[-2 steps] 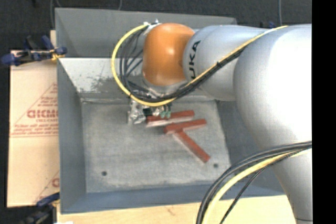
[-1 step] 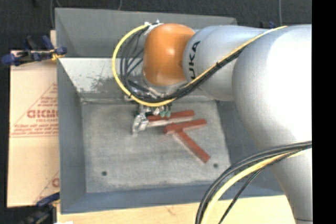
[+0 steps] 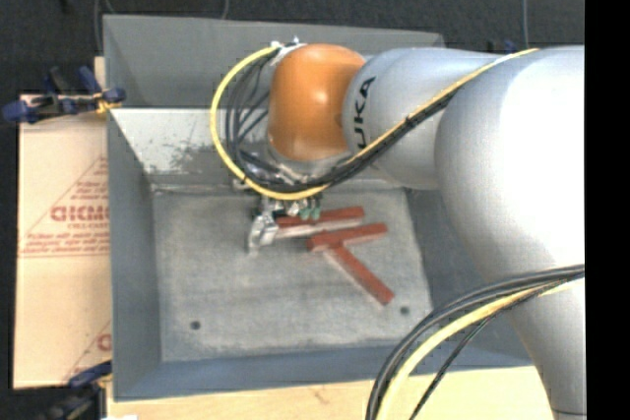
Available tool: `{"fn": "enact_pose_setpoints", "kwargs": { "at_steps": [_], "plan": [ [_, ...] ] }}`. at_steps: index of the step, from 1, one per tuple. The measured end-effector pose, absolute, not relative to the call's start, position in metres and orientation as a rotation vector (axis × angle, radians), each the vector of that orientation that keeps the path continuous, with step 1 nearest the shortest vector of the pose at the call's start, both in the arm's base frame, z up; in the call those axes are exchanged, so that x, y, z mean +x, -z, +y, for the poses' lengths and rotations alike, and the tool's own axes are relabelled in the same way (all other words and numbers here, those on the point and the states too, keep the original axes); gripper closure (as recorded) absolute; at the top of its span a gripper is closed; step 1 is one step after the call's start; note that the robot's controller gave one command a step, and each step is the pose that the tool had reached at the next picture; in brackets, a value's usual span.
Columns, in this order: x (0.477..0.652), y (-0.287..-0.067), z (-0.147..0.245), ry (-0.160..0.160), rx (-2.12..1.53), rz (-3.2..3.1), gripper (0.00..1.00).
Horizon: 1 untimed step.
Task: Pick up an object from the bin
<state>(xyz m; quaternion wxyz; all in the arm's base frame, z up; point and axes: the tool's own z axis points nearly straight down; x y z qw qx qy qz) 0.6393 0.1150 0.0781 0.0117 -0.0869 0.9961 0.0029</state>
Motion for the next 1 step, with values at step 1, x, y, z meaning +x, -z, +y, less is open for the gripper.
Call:
{"fn": "enact_pose_setpoints", "kwargs": {
  "at_steps": [1],
  "plan": [
    [0.6396, -0.0806, 0.0392, -0.01, -0.414, 3.098, 1.0]
  ]
}}
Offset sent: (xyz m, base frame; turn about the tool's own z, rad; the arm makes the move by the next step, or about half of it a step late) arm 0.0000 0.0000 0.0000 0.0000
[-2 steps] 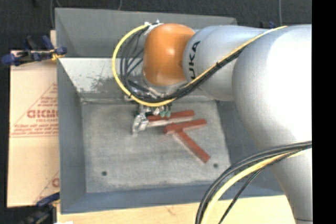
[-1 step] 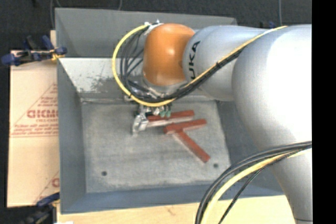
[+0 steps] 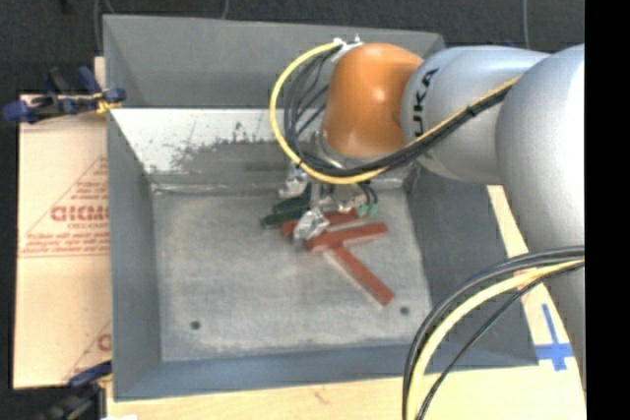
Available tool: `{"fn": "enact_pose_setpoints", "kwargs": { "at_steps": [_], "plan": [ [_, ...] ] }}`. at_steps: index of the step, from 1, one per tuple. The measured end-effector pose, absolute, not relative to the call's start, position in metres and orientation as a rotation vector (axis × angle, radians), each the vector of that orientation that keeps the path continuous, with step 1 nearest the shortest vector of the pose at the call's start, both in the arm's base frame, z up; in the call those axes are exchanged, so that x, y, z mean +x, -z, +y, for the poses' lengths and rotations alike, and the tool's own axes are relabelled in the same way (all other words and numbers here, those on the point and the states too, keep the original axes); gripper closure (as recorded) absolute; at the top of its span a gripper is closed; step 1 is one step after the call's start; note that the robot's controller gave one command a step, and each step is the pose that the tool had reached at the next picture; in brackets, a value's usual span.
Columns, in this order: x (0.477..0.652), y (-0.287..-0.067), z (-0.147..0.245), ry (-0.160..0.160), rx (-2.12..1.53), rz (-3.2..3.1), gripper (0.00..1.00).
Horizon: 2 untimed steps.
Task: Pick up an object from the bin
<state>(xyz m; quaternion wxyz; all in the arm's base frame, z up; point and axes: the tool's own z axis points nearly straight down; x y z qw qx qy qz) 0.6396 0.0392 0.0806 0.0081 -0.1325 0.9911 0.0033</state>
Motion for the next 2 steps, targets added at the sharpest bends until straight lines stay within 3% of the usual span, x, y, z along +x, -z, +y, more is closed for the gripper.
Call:
{"fn": "enact_pose_setpoints", "kwargs": {
  "at_steps": [1, 2],
  "plan": [
    [0.64, -0.081, 0.039, -0.011, -0.412, 3.098, 1.0],
    [0.635, -0.269, 0.037, -0.003, -0.328, 3.116, 1.0]
  ]
}}
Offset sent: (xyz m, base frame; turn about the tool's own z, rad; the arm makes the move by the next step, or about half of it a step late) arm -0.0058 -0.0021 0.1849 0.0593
